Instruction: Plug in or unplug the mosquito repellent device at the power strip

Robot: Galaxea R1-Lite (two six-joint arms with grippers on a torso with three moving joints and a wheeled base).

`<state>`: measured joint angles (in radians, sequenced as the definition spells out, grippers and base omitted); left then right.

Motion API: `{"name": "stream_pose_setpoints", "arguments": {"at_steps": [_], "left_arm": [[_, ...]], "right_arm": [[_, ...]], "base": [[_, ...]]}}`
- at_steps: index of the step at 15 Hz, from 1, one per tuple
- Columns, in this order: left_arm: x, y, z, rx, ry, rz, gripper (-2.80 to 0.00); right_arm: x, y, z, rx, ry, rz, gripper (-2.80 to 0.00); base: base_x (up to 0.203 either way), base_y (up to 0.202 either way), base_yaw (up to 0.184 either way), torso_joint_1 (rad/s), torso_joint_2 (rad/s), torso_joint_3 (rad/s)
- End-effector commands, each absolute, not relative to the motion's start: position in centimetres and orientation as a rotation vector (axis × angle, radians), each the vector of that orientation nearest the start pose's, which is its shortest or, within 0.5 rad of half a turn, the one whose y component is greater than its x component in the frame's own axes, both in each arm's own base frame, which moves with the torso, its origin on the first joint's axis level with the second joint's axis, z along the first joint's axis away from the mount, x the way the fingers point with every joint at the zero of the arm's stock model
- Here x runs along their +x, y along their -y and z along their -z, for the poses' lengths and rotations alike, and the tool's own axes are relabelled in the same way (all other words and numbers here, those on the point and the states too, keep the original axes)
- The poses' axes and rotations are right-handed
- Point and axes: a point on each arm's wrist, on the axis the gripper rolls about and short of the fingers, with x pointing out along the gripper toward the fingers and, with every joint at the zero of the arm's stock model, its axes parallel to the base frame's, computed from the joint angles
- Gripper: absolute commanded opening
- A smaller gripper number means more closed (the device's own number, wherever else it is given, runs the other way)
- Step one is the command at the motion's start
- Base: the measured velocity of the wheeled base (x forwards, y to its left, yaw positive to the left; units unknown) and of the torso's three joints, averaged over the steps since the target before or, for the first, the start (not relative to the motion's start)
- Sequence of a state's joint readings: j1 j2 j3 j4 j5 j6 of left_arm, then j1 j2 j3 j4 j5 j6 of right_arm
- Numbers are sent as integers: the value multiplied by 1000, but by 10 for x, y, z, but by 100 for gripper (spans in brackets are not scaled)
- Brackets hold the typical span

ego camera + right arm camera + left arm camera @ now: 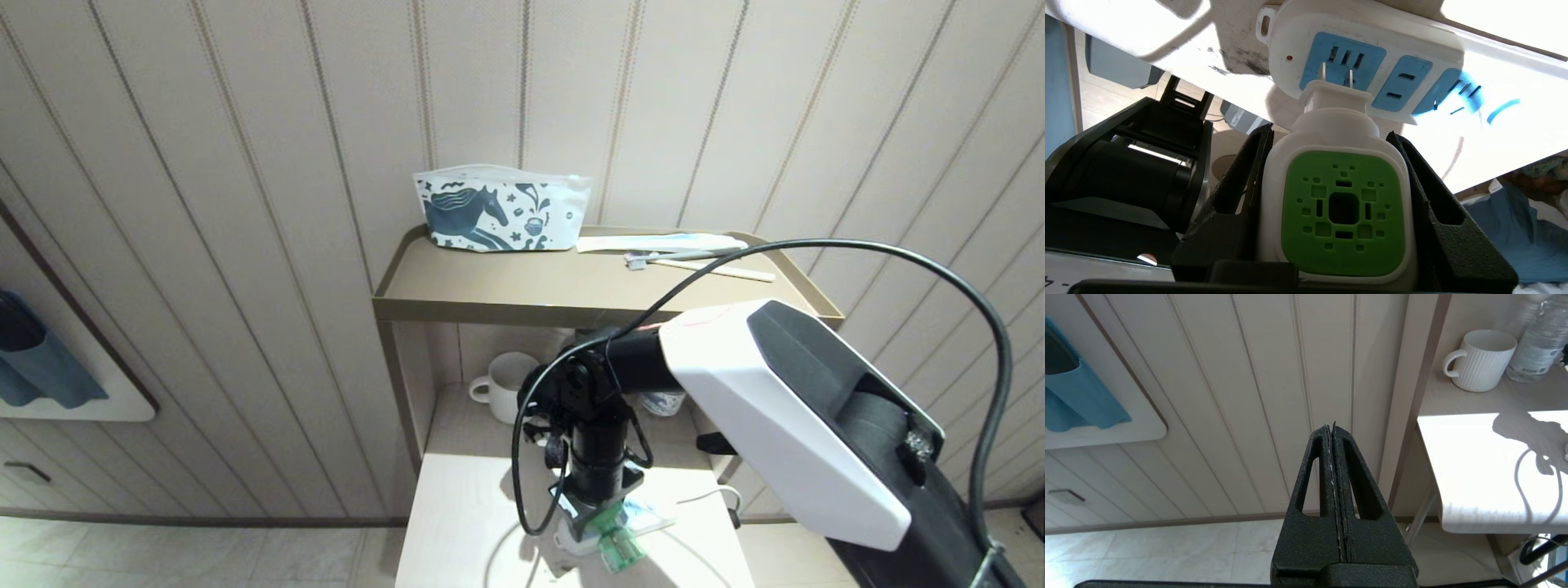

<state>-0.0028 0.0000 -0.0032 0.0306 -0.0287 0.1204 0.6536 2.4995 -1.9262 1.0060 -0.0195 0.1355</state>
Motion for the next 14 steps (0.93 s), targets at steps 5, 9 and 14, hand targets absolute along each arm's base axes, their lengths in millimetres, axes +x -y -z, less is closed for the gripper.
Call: {"name": "stream_pose_setpoints", "arguments": {"at_steps": [5,9,14], "left_arm": [[-23,1,-73,121,-27,34,-280],[-23,1,-73,121,-27,34,-280],[-23,1,-73,121,-27,34,-280]], "right_arm": [[338,-258,-42,-432,-1551,-376,-280],[338,-259,-43,-403,-1548,-351,-280],[337,-262,-42,-409,-1547,-355,-280]], "base": [[0,0,0,0,0,0],[0,0,0,0,0,0],[0,0,0,0,0,0]]}}
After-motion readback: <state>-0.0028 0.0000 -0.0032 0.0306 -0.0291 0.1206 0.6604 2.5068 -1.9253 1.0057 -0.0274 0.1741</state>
